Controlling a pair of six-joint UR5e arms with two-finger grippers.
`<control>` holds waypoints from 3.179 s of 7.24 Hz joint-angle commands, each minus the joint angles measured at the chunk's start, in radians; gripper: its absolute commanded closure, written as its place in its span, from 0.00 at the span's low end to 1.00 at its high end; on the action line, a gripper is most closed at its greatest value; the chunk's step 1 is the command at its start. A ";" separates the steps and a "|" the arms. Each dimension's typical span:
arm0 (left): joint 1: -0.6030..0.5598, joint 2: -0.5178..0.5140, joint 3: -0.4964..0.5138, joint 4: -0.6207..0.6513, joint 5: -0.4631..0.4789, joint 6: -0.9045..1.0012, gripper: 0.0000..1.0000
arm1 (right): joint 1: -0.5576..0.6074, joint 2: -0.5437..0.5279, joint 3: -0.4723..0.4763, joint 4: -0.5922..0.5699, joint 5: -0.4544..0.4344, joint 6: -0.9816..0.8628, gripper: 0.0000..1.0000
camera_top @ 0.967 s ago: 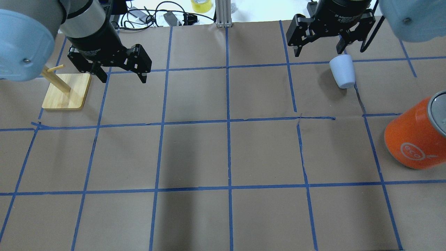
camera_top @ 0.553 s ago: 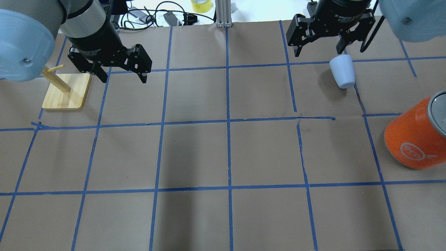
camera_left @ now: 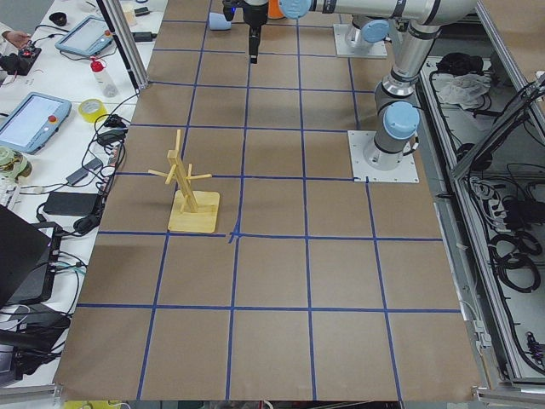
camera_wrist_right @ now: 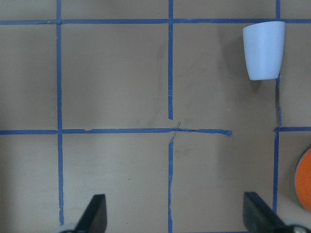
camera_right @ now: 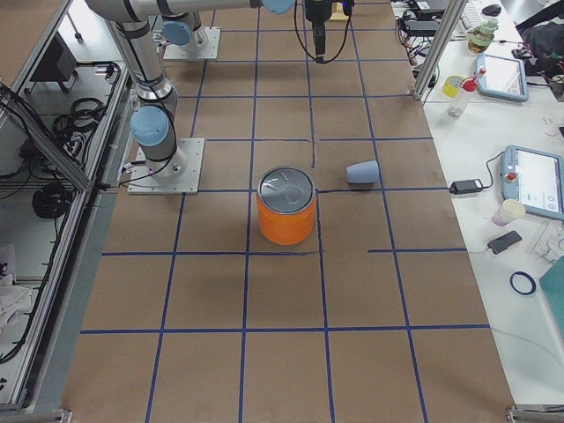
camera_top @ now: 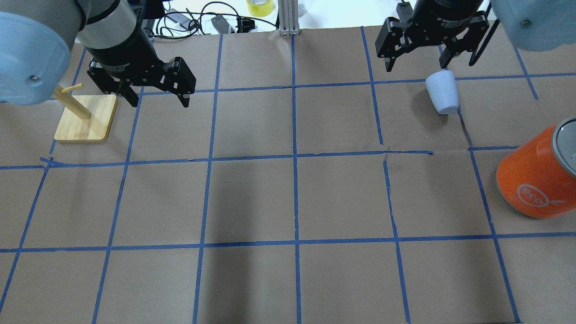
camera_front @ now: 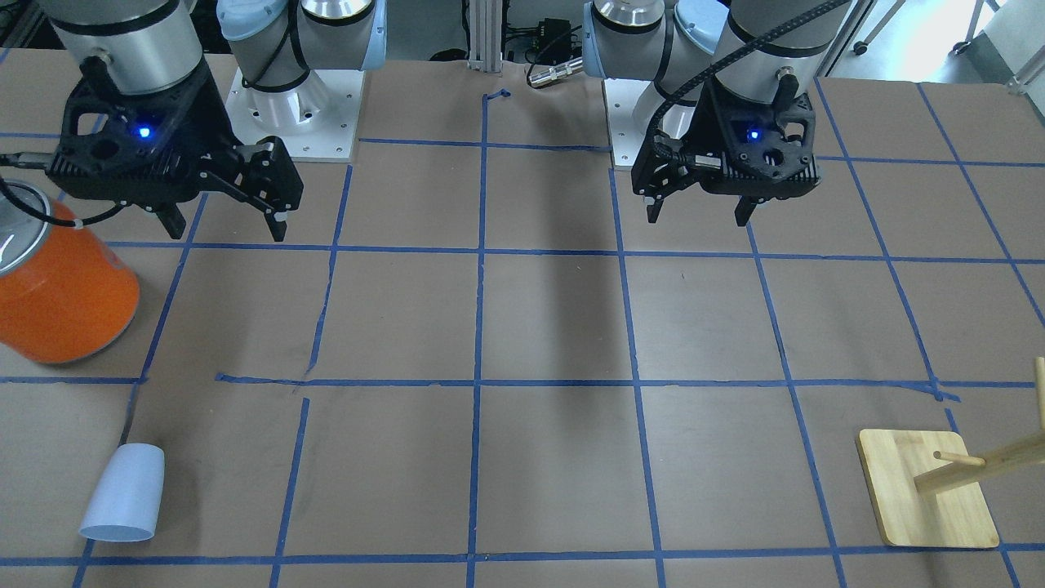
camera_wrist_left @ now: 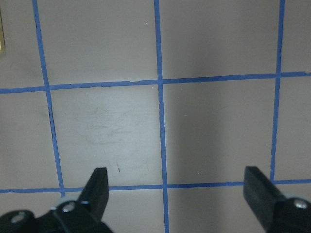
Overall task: Flip cup
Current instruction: 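Lower the right gripper onto the upside-down white cup and grasp it, then carry the cup with the right gripper toward the table centre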
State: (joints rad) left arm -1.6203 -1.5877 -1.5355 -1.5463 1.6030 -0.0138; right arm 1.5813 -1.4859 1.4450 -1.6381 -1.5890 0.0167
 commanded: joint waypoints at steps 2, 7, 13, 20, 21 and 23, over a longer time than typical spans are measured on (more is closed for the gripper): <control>-0.001 0.000 0.000 0.000 0.000 0.000 0.00 | -0.148 0.148 -0.005 -0.165 0.012 -0.136 0.00; -0.001 -0.005 0.000 0.000 -0.002 -0.006 0.00 | -0.260 0.468 0.002 -0.470 0.043 -0.308 0.00; -0.001 -0.005 0.002 0.002 -0.003 -0.008 0.00 | -0.287 0.613 0.011 -0.598 0.044 -0.405 0.02; -0.001 -0.002 0.000 0.008 -0.002 -0.003 0.00 | -0.114 0.498 -0.011 -0.505 0.106 -0.380 0.44; -0.001 -0.002 0.000 0.008 -0.002 -0.003 0.00 | -0.022 0.496 -0.017 -0.512 0.106 -0.377 0.44; 0.000 0.011 0.000 0.008 0.001 0.002 0.00 | 0.119 0.493 -0.015 -0.513 0.107 -0.388 0.43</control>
State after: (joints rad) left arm -1.6213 -1.5853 -1.5354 -1.5387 1.6021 -0.0153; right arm 1.6127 -0.9890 1.4298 -2.1521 -1.4838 -0.3648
